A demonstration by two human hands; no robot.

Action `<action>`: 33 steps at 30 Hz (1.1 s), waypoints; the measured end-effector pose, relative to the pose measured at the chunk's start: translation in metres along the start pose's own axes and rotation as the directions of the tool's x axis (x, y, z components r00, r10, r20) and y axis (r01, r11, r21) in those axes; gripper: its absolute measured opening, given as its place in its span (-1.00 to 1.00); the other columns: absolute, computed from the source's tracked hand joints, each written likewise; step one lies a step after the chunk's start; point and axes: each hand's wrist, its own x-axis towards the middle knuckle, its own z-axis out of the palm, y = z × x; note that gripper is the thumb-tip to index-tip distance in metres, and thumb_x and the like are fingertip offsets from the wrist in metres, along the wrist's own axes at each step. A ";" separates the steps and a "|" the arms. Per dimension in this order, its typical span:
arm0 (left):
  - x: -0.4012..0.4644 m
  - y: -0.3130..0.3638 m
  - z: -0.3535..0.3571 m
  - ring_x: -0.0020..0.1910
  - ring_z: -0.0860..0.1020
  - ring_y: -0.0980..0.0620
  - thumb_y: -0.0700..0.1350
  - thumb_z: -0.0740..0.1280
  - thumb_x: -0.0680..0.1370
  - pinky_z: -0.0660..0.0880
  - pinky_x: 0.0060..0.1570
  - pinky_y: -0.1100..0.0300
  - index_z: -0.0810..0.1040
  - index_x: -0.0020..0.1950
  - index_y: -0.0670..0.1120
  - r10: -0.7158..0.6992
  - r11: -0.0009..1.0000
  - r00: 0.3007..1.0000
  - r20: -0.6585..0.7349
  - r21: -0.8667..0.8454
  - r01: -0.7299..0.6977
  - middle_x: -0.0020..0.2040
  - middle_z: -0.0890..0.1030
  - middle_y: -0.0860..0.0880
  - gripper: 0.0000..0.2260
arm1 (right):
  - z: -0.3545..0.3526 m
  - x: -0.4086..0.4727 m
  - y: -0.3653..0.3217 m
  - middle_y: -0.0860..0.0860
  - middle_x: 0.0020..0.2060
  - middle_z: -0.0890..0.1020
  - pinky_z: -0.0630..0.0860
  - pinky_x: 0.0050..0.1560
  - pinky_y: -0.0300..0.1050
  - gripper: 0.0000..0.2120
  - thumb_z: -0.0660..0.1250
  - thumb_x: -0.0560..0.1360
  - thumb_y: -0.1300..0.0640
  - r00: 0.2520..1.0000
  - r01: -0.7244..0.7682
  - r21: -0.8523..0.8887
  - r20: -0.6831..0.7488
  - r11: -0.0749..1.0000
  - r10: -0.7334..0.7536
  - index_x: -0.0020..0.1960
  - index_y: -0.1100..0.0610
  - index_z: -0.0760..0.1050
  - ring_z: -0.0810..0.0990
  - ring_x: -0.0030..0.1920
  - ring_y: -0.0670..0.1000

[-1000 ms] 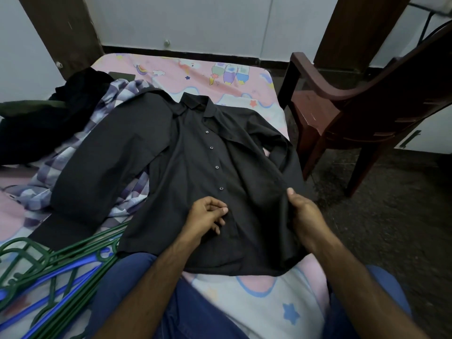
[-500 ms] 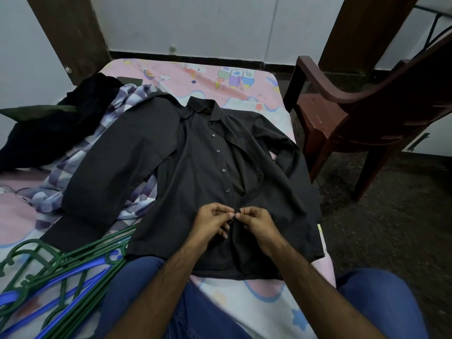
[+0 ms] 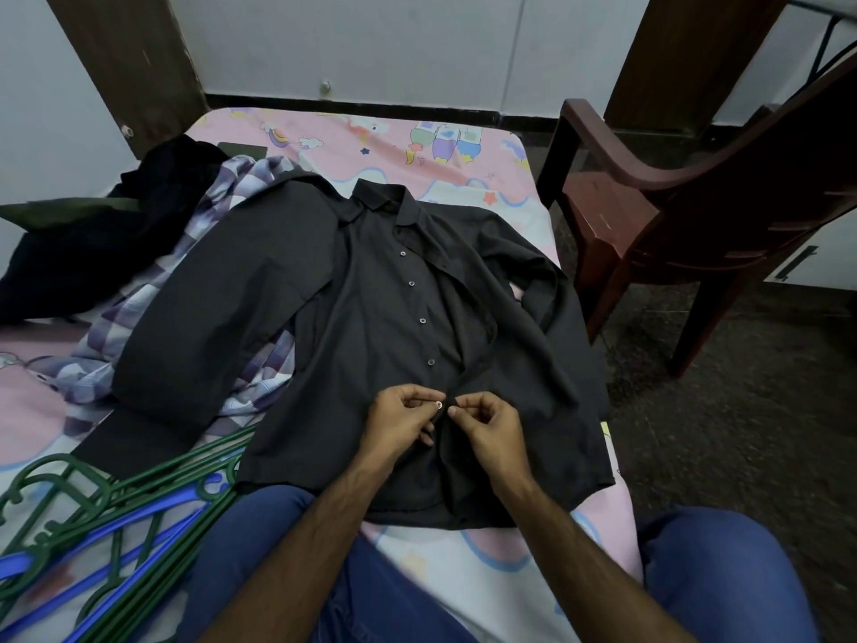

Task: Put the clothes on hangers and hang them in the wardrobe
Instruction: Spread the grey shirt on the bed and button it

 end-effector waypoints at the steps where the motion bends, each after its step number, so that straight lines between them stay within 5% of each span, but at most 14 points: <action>1: 0.000 0.000 0.000 -0.50 0.50 0.15 -0.36 0.36 0.54 0.53 -0.53 0.23 0.66 -0.03 -0.21 0.007 1.000 1.000 0.007 0.003 -0.007 -0.34 0.58 -0.08 -0.89 | 0.001 -0.001 0.001 -0.02 -0.28 0.70 0.54 -0.16 -0.31 -0.90 0.51 0.48 0.25 1.000 0.012 -0.021 -0.007 1.000 -0.012 -0.12 0.08 0.63 0.66 -0.23 -0.14; 14: 0.003 -0.004 0.000 -0.46 0.54 0.09 -0.35 0.42 0.52 0.55 -0.50 0.19 0.58 -0.15 -0.20 0.041 0.999 0.999 -0.011 0.021 -0.041 -0.32 0.58 -0.13 -0.90 | -0.004 -0.008 0.001 0.06 -0.19 0.74 0.57 -0.11 -0.25 -0.89 0.39 0.58 0.23 0.995 0.043 0.110 0.086 0.993 -0.053 -0.04 0.16 0.71 0.70 -0.13 -0.06; 20: -0.004 0.000 0.002 -0.44 0.55 0.06 -0.16 0.54 0.46 0.45 -0.54 0.20 0.61 -0.15 -0.19 0.090 0.992 0.996 -0.003 0.089 -0.090 -0.38 0.61 -0.03 -0.85 | -0.005 -0.001 0.001 0.17 -0.25 0.72 0.56 -0.16 -0.16 -0.96 0.48 0.50 0.29 0.993 -0.017 0.086 0.119 0.996 0.007 -0.10 0.25 0.64 0.68 -0.22 -0.01; 27: 0.002 -0.002 -0.004 -0.62 0.40 0.03 -0.27 0.44 0.53 0.33 -0.59 0.25 0.56 -0.16 -0.22 0.091 0.988 0.996 0.003 0.121 -0.091 -0.50 0.52 -0.07 -0.90 | -0.005 0.002 -0.003 0.09 -0.30 0.72 0.56 -0.19 -0.27 -0.91 0.50 0.47 0.32 0.986 -0.052 0.074 0.161 0.996 0.040 -0.07 0.32 0.63 0.69 -0.26 -0.06; 33: 0.002 -0.001 -0.005 -0.61 0.40 0.10 -0.35 0.40 0.55 0.38 -0.61 0.24 0.51 -0.10 -0.22 0.045 0.998 0.999 0.022 0.040 -0.046 -0.47 0.47 -0.04 -0.90 | -0.005 0.003 -0.002 0.14 -0.28 0.72 0.60 -0.06 -0.08 -0.96 0.46 0.51 0.28 0.984 -0.037 0.014 0.174 0.999 0.034 -0.07 0.26 0.62 0.70 -0.22 0.02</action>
